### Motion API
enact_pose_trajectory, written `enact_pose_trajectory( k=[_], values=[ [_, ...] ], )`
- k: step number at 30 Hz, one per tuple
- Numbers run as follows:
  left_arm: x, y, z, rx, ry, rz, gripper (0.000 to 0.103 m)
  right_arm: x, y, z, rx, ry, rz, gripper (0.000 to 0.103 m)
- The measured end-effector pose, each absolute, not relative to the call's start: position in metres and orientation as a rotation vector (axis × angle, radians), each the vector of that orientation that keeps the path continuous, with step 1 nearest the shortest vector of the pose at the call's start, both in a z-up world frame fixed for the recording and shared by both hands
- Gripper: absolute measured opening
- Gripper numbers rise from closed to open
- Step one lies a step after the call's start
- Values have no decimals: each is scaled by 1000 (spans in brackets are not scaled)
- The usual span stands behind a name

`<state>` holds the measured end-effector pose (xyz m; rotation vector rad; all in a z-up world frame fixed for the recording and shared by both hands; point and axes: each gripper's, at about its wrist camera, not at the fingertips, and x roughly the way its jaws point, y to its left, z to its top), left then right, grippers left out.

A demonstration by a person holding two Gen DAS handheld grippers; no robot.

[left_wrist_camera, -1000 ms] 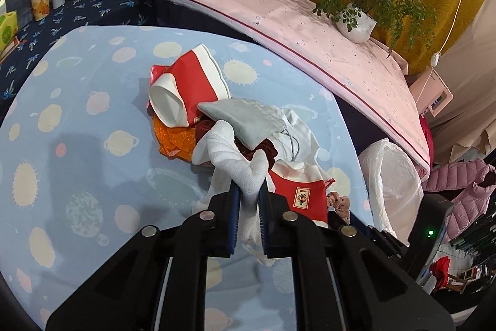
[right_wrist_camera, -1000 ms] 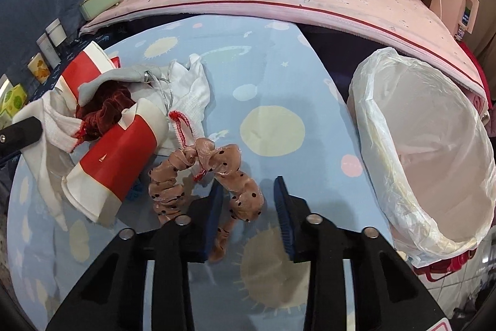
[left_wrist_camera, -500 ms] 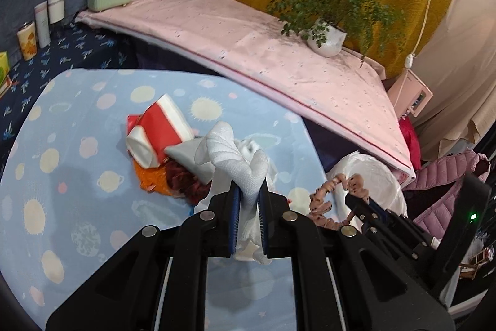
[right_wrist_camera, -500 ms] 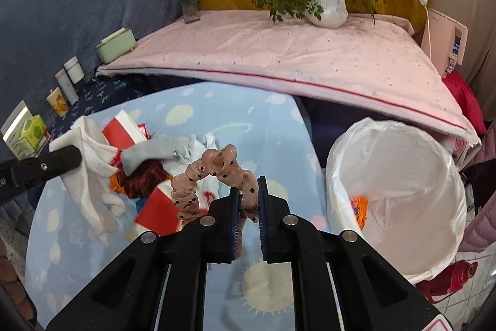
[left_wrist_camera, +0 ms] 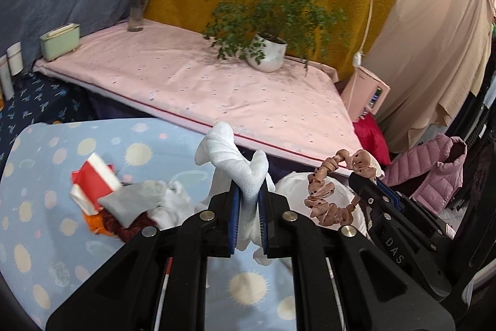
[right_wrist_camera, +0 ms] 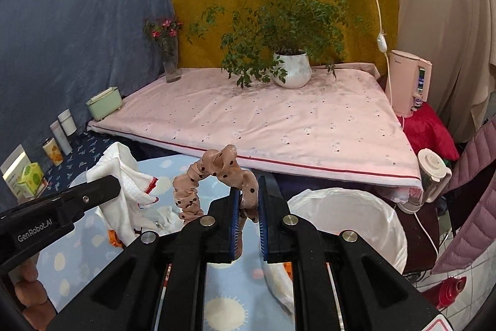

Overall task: Collect trash
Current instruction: 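Carry the scrunchie and glove over the bin and open both grippers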

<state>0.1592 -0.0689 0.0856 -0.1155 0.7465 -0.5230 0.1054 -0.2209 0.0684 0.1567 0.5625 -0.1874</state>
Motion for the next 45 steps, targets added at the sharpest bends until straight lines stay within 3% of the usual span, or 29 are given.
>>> enact_pose_trajectory(
  k=[25,27,29,30,36,45],
  values=[
    [146,-212,64,-14,822,-760,12,64,-344,25,267,611,-389,11],
    [146,-216,62,-20,826,-764,20,65,-346,22,270,616,-396,17],
    [147,-219,60,-24,825,-745,50,65,-348,20,269,613,-408,19],
    [147,-218,60,-36,815,-732,52,65,-349,19,270,616,-410,22],
    [151,-218,57,-38,822,-705,55,64,-351,18,272,612,-416,34],
    [153,-207,55,-45,822,-676,55,66,-342,23,263,607,-401,36]
  ],
)
